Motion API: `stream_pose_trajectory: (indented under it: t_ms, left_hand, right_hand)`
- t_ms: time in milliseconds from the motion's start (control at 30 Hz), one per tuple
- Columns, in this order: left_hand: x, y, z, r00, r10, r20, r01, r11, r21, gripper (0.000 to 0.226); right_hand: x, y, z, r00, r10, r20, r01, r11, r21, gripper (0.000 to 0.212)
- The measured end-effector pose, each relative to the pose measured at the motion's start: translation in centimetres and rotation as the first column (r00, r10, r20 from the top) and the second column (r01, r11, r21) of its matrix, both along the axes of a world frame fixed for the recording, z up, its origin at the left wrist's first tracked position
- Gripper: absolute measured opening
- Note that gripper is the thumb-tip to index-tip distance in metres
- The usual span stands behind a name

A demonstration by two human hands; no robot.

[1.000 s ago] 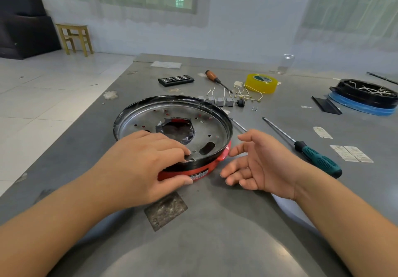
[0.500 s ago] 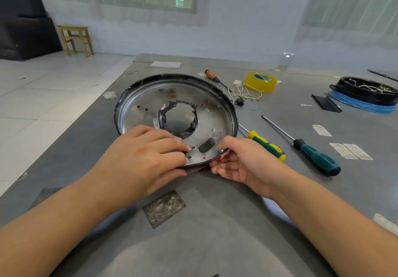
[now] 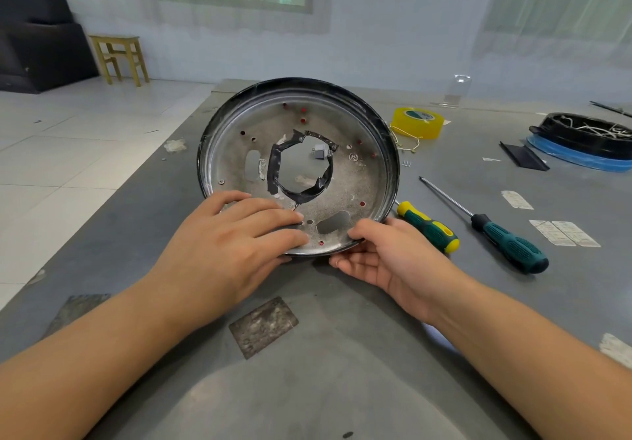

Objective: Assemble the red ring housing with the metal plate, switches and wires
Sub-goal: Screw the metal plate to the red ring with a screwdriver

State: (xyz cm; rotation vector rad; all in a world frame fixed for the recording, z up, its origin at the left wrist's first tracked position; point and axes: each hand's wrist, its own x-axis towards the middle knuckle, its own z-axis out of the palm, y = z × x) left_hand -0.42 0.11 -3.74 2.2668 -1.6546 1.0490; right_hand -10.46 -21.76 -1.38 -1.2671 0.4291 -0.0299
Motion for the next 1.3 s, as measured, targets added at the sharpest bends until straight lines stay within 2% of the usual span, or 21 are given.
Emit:
stream_pose_trajectory:
  t_ms: [200,433,600,700,867,1133,1300]
  left_hand:
    - [0.2,0.0,-0.2,0.999,-0.028,-0.025,0.028,0.999,-0.02,0.026]
    - [0.4,0.7,0.6,0.968,-0.066,-0.243,0.067,0.998,-0.002,0.031]
    - [0.2,0.8,0.9,0.926,-0.023,-0.376,0.026,1.0,0.002,0.028]
    - [-0.2,0.6,1.0,0.918,-0.012,-0.397,0.004,1.0,-0.022,0.036]
    - [-0.6,0.3,0.8,0.917,0.014,-0.399,-0.032,0.999,-0.037,0.035]
    - [-0.7,0.3,0.7,0.919,0.04,-0.393,-0.054,0.998,-0.024,0.035]
    - [-0.8,0.2,0.8,0.921,0.045,-0.387,-0.056,0.998,-0.017,0.036]
  right_hand:
    - [-0.2,-0.1,0.2,0.999,0.017,-0.042,-0.017,1.0,0.004,0.019]
    - [-0.6,0.0,0.0,0.994,0.052,-0.097,-0.049,0.998,0.034,0.029]
    - [-0.9,-0.5,0.2,0.982,0.138,-0.13,-0.134,0.99,0.042,0.057]
    - [-1.0,-1.4,0.5,0.963,0.229,-0.14,-0.219,0.972,0.084,0.07]
    - [-1.2,-2.3,0.8,0.927,0.352,-0.125,-0.333,0.93,0.154,0.058]
    - [-1.2,-2.2,0.7,0.927,0.356,-0.12,-0.336,0.928,0.159,0.051]
    - [-1.2,-2.0,0.8,0.935,0.335,-0.118,-0.313,0.935,0.168,0.064]
